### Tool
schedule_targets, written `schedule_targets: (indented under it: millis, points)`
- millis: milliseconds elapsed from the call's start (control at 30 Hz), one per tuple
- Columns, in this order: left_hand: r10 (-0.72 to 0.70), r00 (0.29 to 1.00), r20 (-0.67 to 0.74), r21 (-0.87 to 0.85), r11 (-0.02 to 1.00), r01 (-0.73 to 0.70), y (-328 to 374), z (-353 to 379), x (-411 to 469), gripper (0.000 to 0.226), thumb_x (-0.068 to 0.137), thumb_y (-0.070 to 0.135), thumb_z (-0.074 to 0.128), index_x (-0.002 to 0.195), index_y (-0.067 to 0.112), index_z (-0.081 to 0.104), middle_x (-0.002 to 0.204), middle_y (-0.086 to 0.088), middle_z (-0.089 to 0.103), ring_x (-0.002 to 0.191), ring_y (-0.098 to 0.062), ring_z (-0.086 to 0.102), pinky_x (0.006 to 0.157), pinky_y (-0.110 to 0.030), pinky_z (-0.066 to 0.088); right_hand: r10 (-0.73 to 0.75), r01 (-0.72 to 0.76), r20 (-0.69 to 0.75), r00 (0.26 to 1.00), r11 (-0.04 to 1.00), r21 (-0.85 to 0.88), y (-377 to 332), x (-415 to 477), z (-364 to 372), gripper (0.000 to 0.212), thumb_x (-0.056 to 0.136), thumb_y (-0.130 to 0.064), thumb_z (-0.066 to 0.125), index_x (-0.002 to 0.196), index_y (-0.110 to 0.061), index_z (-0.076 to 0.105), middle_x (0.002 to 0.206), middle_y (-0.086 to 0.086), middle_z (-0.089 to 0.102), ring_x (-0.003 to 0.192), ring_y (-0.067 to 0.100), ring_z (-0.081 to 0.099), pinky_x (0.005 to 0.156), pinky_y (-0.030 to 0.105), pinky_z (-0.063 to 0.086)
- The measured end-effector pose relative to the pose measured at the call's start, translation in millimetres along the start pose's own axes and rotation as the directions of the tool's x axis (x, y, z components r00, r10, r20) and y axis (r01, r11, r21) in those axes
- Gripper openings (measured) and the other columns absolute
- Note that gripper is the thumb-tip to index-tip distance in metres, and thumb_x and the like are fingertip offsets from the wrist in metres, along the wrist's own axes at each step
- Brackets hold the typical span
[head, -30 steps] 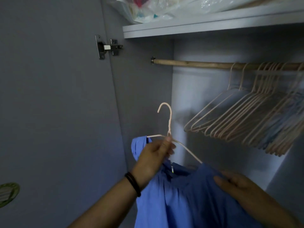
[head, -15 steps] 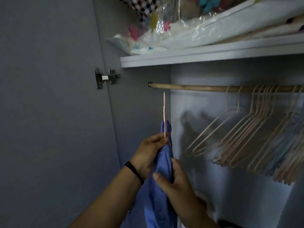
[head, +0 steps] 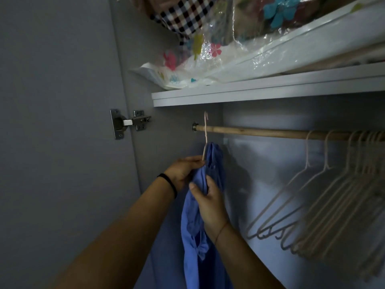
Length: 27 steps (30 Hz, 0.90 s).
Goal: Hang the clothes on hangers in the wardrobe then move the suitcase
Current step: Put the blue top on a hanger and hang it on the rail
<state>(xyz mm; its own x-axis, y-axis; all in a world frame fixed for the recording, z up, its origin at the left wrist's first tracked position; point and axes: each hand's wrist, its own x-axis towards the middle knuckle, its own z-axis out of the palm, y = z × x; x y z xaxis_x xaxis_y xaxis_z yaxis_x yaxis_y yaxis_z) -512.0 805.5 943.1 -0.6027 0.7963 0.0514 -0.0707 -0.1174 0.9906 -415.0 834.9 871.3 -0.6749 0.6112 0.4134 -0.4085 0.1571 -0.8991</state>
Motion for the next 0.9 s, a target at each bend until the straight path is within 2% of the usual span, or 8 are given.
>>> schedule_targets:
  millis: [100,233,367,467,567,667,767,900]
  points:
    - [-0.018,1.000,-0.006,-0.039,0.999,0.018,-4,-1,15,0.019,0.091,-0.003,0.051,0.085,0.008,0.064,0.066,-0.001,0.072,0.060,-0.010,0.069,0.062,-0.020,0.057,0.011,-0.011,0.013,1.000,1.000,0.002,13,14,0,0.037,0.091,-0.015,0.060,0.127,-0.017,0.052,0.112,-0.006,0.063,0.100,-0.001,0.059,0.076,0.006,0.047]
    - [-0.071,0.997,-0.017,-0.090,0.994,0.069,-17,-9,29,0.017,0.093,-0.001,0.049,0.089,0.009,0.063,0.069,-0.001,0.071,0.063,-0.012,0.068,0.061,-0.022,0.057,0.054,-0.053,0.029,0.998,0.998,-0.015,32,29,-2,0.043,0.087,-0.013,0.064,0.129,-0.014,0.052,0.111,0.000,0.064,0.102,0.009,0.062,0.084,0.019,0.052]
    - [-0.130,0.991,-0.022,-0.124,0.984,0.126,-32,-16,39,0.017,0.093,0.000,0.049,0.089,0.008,0.062,0.071,-0.001,0.070,0.070,-0.015,0.066,0.059,-0.022,0.056,0.069,-0.068,0.048,0.996,0.997,-0.025,50,33,-5,0.041,0.087,-0.012,0.065,0.125,-0.019,0.051,0.108,-0.005,0.064,0.101,0.007,0.061,0.078,0.014,0.051]
    - [-0.137,0.990,-0.018,-0.150,0.980,0.133,-41,-19,44,0.016,0.093,-0.001,0.049,0.092,0.008,0.062,0.085,-0.005,0.065,0.080,-0.017,0.061,0.062,-0.023,0.056,0.079,-0.077,0.064,0.995,0.996,-0.033,61,33,-6,0.042,0.087,-0.011,0.065,0.126,-0.018,0.052,0.108,-0.005,0.064,0.100,0.006,0.062,0.085,0.022,0.053]
    - [-0.135,0.991,-0.016,-0.146,0.981,0.131,-45,-23,44,0.015,0.093,0.003,0.050,0.094,0.009,0.064,0.091,-0.008,0.065,0.082,-0.019,0.063,0.067,-0.025,0.055,0.089,-0.087,0.075,0.993,0.996,-0.028,68,31,-6,0.047,0.086,-0.014,0.066,0.130,-0.018,0.050,0.113,-0.002,0.064,0.103,0.007,0.062,0.092,0.031,0.053]
    - [-0.129,0.992,-0.008,-0.154,0.980,0.126,-48,-24,37,0.018,0.096,0.016,0.048,0.094,0.008,0.065,0.090,-0.008,0.066,0.080,-0.018,0.064,0.070,-0.026,0.055,0.089,-0.090,0.094,0.992,0.996,0.006,72,28,-6,0.049,0.086,-0.015,0.067,0.132,-0.019,0.049,0.116,-0.005,0.064,0.103,0.005,0.062,0.087,0.022,0.053]
    - [-0.099,0.994,-0.040,-0.167,0.982,0.091,-47,-25,22,0.023,0.097,0.025,0.048,0.102,0.008,0.064,0.093,-0.006,0.067,0.087,-0.016,0.062,0.079,-0.025,0.053,0.085,-0.091,0.119,0.989,0.995,0.040,70,22,-6,0.048,0.087,-0.017,0.067,0.132,-0.021,0.050,0.120,-0.005,0.063,0.109,0.008,0.060,0.084,0.016,0.051]
    - [-0.076,0.990,-0.118,-0.197,0.979,0.052,-52,-31,-13,0.025,0.098,0.029,0.044,0.095,0.014,0.064,0.084,0.003,0.072,0.077,-0.007,0.067,0.069,-0.019,0.054,0.074,-0.089,0.159,0.985,0.992,0.091,69,8,-5,0.046,0.088,-0.016,0.065,0.132,-0.018,0.051,0.122,-0.003,0.064,0.108,0.005,0.062,0.084,0.015,0.050]
